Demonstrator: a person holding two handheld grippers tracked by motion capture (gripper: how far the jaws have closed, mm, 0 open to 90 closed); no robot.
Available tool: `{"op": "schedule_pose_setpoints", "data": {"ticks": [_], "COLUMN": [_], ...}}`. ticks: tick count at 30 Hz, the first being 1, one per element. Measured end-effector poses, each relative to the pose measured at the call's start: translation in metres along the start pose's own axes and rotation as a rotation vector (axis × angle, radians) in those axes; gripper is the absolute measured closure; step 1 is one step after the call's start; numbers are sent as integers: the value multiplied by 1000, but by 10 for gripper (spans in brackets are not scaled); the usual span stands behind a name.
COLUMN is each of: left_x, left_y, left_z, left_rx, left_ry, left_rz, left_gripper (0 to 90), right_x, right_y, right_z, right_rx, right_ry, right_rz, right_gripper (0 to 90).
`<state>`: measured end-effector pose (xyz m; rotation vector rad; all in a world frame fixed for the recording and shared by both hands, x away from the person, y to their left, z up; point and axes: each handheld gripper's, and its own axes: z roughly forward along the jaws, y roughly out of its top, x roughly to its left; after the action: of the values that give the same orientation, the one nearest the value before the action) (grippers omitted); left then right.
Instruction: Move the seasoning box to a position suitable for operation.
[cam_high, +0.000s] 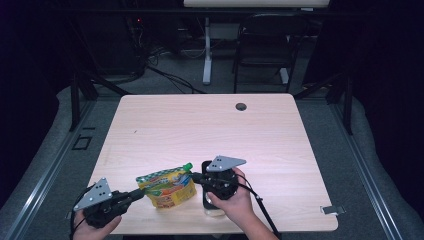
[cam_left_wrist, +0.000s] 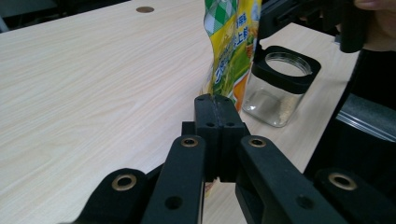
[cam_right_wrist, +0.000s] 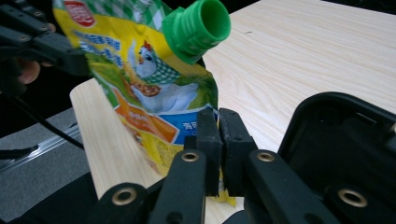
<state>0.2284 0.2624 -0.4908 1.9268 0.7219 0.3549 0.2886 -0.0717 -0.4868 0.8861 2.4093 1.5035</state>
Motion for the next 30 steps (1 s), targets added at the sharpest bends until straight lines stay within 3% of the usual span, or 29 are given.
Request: {"op": "schedule_pose_setpoints", "data": {"ticks": [7,19,24,30], "left_x": [8,16,14,15], "left_y": [3,4,2,-1], "left_z": [6,17,16,11], "left_rx": [-10,-42,-34,-27], "left_ry": [26,29,47,60], "left_rz": [-23,-59,-45,-51], "left_gripper": [900,870,795,722], "right_x": [7,7,8,7], "right_y": [0,-2,-1,6], "right_z": [-7,-14,-16,-32], "right_rx": [-32,-21,-30,-14], "right_ry": [18,11,23,1], "right_rz": [-3,-16,-16,-52], "right_gripper": [898,896,801,717]}}
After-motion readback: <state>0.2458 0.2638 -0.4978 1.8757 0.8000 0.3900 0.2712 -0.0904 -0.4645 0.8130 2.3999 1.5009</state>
